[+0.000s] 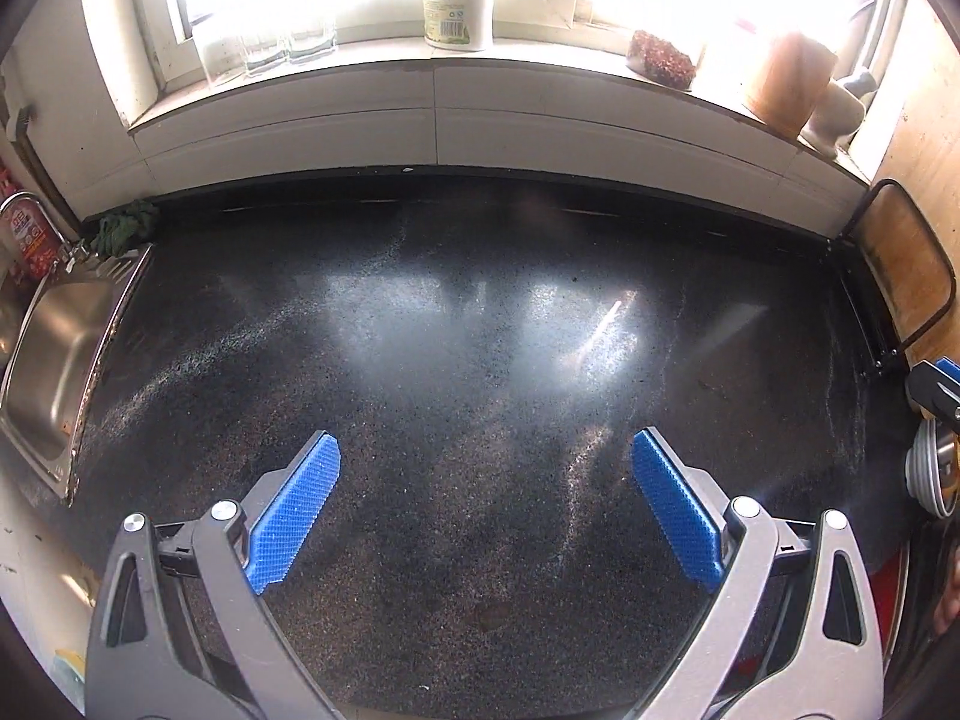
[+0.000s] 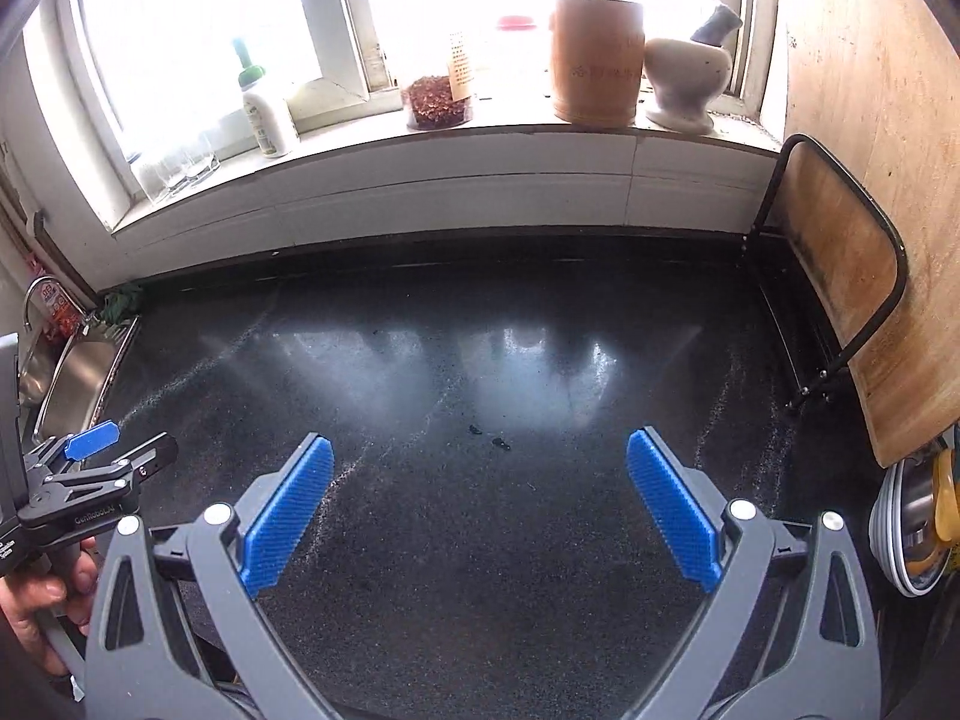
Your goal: Collect trash
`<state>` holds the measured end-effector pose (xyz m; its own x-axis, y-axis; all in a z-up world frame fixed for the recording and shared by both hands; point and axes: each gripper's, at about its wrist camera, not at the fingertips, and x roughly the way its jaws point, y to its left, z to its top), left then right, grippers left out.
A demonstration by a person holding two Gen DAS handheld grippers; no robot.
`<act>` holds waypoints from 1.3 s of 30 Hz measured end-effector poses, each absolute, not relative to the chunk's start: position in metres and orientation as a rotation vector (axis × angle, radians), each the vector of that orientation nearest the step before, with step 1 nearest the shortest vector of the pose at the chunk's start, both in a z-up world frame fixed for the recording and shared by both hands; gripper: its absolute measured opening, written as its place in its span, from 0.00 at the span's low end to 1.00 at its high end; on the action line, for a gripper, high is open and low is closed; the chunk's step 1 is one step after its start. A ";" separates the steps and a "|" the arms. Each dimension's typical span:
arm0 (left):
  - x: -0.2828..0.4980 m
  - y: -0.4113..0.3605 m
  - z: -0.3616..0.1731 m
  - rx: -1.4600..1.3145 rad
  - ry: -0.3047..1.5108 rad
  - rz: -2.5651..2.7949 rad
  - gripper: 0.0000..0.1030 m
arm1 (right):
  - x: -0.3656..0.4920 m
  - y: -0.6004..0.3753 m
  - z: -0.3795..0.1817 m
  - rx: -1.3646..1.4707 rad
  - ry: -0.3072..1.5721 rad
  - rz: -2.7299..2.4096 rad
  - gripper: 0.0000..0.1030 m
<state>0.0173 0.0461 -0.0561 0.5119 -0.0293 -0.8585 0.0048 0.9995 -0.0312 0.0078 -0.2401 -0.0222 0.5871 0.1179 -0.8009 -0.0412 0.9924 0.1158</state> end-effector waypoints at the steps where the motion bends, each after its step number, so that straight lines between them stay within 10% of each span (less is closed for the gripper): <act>1: 0.018 0.047 -0.055 -0.026 1.031 -0.018 0.92 | 0.008 -0.239 -0.022 0.086 0.939 0.095 0.93; 39: 0.027 0.066 -0.062 -0.046 1.045 0.028 0.92 | 0.034 -0.219 -0.036 0.067 0.979 0.145 0.93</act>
<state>0.0267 0.0656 -0.0621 0.5013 0.0009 -0.8653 -0.0450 0.9987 -0.0250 0.0336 -0.2194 -0.0359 0.5493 0.1522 -0.8217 -0.0918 0.9883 0.1217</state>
